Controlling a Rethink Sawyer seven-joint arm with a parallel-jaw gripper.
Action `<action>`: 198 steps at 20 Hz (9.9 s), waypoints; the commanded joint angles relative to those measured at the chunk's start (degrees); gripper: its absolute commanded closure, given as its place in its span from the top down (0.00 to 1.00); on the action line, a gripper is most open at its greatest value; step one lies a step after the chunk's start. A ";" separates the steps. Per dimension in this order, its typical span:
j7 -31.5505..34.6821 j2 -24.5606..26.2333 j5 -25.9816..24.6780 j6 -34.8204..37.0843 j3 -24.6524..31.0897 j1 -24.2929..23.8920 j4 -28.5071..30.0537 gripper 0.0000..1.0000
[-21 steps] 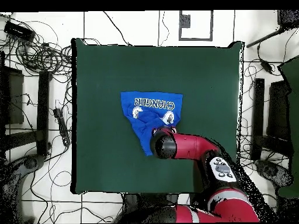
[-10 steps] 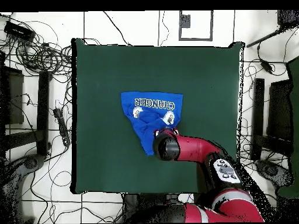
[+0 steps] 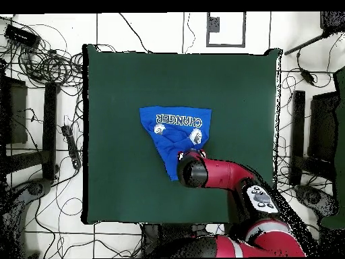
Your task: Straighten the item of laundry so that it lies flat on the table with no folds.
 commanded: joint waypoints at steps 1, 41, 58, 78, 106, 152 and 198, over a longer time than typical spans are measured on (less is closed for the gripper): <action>7.61 0.65 -0.64 0.36 3.32 0.82 4.44 0.00; 9.10 -2.15 1.81 2.42 2.74 4.24 4.68 1.00; 9.48 -1.90 2.48 3.94 2.11 5.03 4.52 1.00; 9.38 -0.52 1.92 2.22 2.43 4.54 4.17 0.00; 17.86 -13.05 9.83 4.53 -6.77 21.62 12.43 0.00; 33.40 -5.44 34.78 -8.76 -14.35 49.32 17.37 1.00; 15.90 -4.61 20.51 11.69 -7.46 26.74 -4.57 1.00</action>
